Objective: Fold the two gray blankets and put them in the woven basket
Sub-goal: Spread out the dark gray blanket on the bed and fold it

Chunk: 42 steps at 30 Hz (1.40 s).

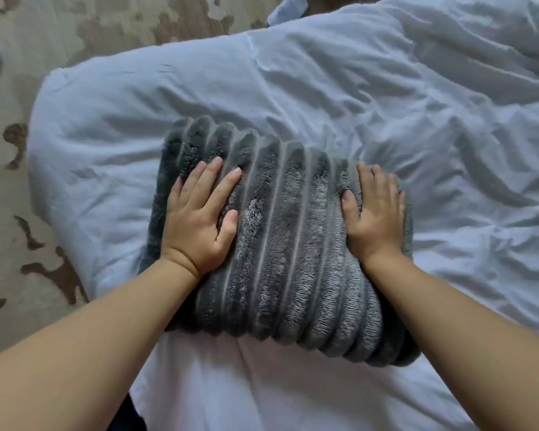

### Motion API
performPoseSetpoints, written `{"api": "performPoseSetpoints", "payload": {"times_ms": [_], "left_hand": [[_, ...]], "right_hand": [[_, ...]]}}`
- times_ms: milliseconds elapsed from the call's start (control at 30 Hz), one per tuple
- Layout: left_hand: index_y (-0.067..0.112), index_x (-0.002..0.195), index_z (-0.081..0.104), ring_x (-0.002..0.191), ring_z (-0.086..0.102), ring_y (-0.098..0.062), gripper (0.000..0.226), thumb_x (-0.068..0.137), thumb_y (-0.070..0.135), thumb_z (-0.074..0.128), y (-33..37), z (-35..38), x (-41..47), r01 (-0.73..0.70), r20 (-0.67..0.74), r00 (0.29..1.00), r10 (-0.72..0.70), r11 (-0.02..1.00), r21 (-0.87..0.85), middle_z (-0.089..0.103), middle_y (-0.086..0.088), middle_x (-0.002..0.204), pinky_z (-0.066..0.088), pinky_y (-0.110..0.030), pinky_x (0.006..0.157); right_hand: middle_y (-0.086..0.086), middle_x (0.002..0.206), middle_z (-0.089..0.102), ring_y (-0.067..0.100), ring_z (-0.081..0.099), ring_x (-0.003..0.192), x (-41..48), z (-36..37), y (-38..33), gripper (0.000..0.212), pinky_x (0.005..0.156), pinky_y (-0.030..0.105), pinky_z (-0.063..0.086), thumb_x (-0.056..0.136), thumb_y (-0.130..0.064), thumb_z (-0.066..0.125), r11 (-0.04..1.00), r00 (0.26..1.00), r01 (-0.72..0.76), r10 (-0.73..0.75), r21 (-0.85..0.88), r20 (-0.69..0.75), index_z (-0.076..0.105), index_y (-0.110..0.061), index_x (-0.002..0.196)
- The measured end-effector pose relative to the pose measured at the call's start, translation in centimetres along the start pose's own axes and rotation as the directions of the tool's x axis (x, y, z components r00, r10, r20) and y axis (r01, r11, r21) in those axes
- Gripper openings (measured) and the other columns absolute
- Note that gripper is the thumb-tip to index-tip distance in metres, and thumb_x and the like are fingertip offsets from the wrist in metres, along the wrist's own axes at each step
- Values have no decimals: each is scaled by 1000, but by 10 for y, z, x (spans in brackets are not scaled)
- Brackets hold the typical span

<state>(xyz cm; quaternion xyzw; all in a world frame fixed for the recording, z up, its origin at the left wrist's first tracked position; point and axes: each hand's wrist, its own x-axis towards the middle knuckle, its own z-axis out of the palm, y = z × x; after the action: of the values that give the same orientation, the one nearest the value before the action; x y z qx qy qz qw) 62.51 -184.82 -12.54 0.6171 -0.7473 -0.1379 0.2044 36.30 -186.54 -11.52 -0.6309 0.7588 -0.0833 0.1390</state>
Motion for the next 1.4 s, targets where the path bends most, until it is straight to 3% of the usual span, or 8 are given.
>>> {"api": "performPoseSetpoints", "payload": {"times_ms": [133,300,567,767,1000,1133,1267,1400], "left_hand": [[14,132,45,130,35,-31,55,81,33,35,-17,43,-5,-41,-161,986,35,999,-34,44,-17,141,27,-49,107],[19,129,41,115,40,-32,49,90,44,25,-38,95,4,-53,-170,985,43,997,-56,35,-15,133,28,-38,103],[13,126,43,111,40,-33,56,93,51,16,-33,88,8,-49,-159,986,43,998,-32,35,-15,132,30,-41,99],[16,131,39,117,38,-34,55,93,50,17,-42,97,4,-95,-185,979,90,995,-18,33,-16,135,19,-32,111],[8,135,48,126,40,-35,62,83,39,31,-21,55,8,4,-46,999,-6,999,-38,44,-24,140,26,-42,107],[11,126,60,120,48,-37,63,74,39,37,2,-6,24,63,71,996,-56,994,-92,55,-16,131,34,-45,102],[20,110,65,112,47,-34,48,78,41,37,15,-38,53,230,98,969,-229,973,-3,59,-12,117,35,-43,93],[8,104,62,104,45,-40,47,79,37,35,4,-21,57,165,73,982,-174,980,111,54,-21,109,34,-45,88]], "right_hand": [[21,146,41,40,34,138,0,27,10,65,115,50,21,87,-35,26,993,972,95,-76,75,-223,43,-1,141],[33,133,47,52,43,124,28,83,30,68,107,56,30,82,-31,26,989,957,129,-107,65,-268,49,14,127],[33,130,50,51,46,122,33,80,30,68,104,60,33,82,-30,26,985,949,165,-142,59,-281,49,16,125],[29,132,51,46,47,123,34,87,36,66,105,55,34,84,-33,27,982,929,187,-165,37,-330,51,10,128],[15,141,48,35,43,132,19,40,20,67,111,45,29,86,-40,23,996,971,88,-87,-5,-224,48,-5,138],[6,152,37,24,29,141,-6,-15,-5,56,116,41,15,92,-36,33,998,990,-56,59,27,-127,40,-19,145],[10,154,33,28,29,142,-64,-32,-13,50,117,44,18,97,-25,40,958,944,-284,288,49,-162,38,-16,146],[18,148,40,35,40,136,-83,-8,-10,51,112,46,30,92,-19,38,956,917,-245,282,160,-283,45,-5,141]]}}
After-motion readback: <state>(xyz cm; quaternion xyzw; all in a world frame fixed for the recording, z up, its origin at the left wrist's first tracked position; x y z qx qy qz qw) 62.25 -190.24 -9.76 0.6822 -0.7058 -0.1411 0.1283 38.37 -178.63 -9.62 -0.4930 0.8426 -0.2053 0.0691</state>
